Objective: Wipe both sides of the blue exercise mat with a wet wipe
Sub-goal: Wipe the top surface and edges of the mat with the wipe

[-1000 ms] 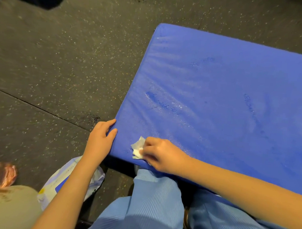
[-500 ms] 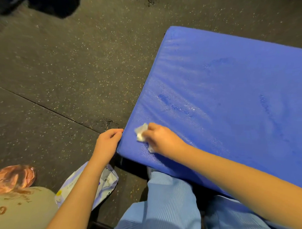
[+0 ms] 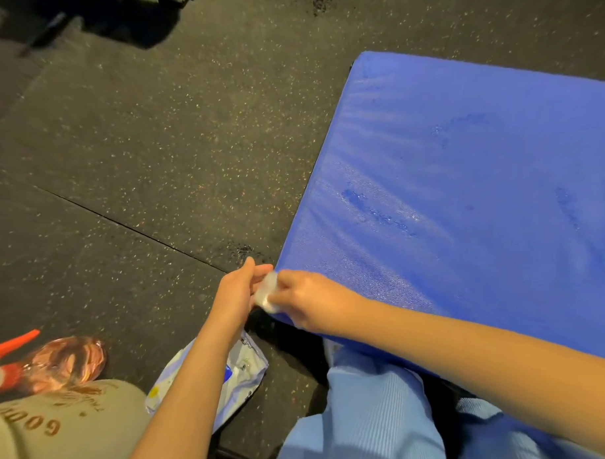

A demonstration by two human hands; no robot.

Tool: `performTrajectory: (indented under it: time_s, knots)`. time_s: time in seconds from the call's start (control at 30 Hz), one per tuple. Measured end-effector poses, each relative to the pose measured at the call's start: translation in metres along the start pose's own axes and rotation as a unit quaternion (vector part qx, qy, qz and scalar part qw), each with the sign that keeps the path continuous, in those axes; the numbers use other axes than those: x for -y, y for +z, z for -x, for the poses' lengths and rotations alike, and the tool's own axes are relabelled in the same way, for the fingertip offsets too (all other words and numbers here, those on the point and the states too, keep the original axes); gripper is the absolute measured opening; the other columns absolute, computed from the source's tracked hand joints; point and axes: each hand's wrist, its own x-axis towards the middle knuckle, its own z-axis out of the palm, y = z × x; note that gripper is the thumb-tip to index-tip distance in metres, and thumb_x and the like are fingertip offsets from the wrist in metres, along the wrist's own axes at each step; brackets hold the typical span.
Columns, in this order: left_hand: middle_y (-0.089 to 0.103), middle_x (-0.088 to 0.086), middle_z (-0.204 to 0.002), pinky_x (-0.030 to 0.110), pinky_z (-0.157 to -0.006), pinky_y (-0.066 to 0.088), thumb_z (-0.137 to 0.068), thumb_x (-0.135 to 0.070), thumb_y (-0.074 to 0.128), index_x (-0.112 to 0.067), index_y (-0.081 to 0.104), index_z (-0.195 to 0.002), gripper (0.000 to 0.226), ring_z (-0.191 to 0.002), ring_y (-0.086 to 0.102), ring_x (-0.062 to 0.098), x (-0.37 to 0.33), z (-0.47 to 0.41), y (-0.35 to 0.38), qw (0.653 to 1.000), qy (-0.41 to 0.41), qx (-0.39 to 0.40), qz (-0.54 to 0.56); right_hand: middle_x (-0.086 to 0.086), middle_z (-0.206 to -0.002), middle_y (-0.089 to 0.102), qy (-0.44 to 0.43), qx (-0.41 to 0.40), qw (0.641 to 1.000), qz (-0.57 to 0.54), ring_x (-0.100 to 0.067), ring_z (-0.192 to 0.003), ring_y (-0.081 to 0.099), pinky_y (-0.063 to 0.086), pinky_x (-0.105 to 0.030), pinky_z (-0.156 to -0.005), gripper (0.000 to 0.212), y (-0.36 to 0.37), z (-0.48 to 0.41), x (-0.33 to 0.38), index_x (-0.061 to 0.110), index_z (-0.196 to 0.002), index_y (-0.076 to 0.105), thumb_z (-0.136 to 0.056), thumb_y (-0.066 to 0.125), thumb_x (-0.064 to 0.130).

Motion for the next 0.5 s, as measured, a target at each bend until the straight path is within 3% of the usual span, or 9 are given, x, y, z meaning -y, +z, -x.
performTrajectory:
  time_s: [0.07,0.1,0.13,0.23,0.3,0.4,0.5]
  knots:
    - [0.07,0.004,-0.095,0.026,-0.067,0.052,-0.106,-0.033,0.031,-0.007,0.065,-0.105,0.042,-0.083,0.067,0.012,0.003,-0.001,-0.004,1.0,-0.004,0.001,-0.023,-0.013,-0.074,0.05,-0.054,0.067,0.996,0.021,-0.027,-0.053,0.049,0.029,-0.026,-0.044,0.018,-0.001,0.003,0.005,0.004,-0.074,0.065,-0.061,0.074,-0.006]
    - [0.071,0.006,-0.097,0.026,-0.069,0.052,-0.106,-0.034,0.031,-0.008,0.065,-0.106,0.044,-0.084,0.068,0.012,0.003,-0.001,-0.005,1.0,-0.005,0.005,-0.021,-0.014,-0.078,0.051,-0.041,0.087,0.995,0.027,-0.028,-0.058,0.051,0.029,-0.028,-0.046,0.019,-0.008,0.001,0.0,0.002,-0.079,0.067,-0.062,0.072,-0.005]
    - [0.071,0.008,-0.099,0.026,-0.072,0.052,-0.106,-0.034,0.03,-0.007,0.065,-0.107,0.045,-0.086,0.068,0.013,0.003,-0.001,-0.005,1.0,-0.006,0.013,-0.015,-0.016,-0.084,0.052,0.007,0.078,0.996,0.041,-0.03,-0.065,0.053,0.03,-0.03,-0.05,0.023,-0.012,-0.005,-0.009,0.002,-0.088,0.069,-0.066,0.069,-0.004]
    - [0.07,0.009,-0.102,0.025,-0.079,0.052,-0.106,-0.032,0.03,-0.004,0.063,-0.108,0.043,-0.094,0.067,0.016,0.001,-0.002,-0.002,1.0,-0.002,0.02,-0.004,-0.018,-0.091,0.052,0.142,-0.053,0.986,0.067,-0.035,-0.076,0.055,0.032,-0.032,-0.056,0.03,-0.019,-0.009,-0.036,0.005,-0.102,0.069,-0.074,0.063,-0.001]
    - [0.07,0.008,-0.099,0.027,-0.081,0.052,-0.106,-0.029,0.034,-0.005,0.063,-0.106,0.038,-0.093,0.067,0.019,0.001,-0.002,0.001,1.0,0.002,0.013,-0.018,-0.016,-0.082,0.052,0.102,-0.054,0.993,0.031,-0.032,-0.064,0.055,0.033,-0.028,-0.052,0.021,-0.015,0.0,-0.027,0.007,-0.089,0.07,-0.071,0.064,-0.003]
    - [0.067,0.002,-0.087,0.028,-0.074,0.048,-0.098,-0.018,0.049,-0.011,0.064,-0.094,0.017,-0.082,0.061,0.019,0.002,-0.003,0.005,0.995,0.028,-0.015,-0.095,-0.014,-0.079,0.051,0.0,0.06,0.998,0.026,-0.03,-0.059,0.051,0.039,-0.03,-0.049,0.013,-0.008,0.019,-0.007,0.006,-0.083,0.068,-0.074,0.058,0.003]
    - [0.066,-0.003,-0.098,0.022,-0.074,0.047,-0.095,-0.008,0.054,-0.016,0.063,-0.105,0.016,-0.089,0.059,0.012,0.003,0.003,0.007,0.982,0.088,-0.008,-0.17,-0.017,-0.091,0.052,0.11,0.03,0.991,0.07,-0.033,-0.072,0.055,0.038,-0.034,-0.057,0.018,-0.025,0.018,-0.032,0.003,-0.094,0.068,-0.077,0.064,0.009]
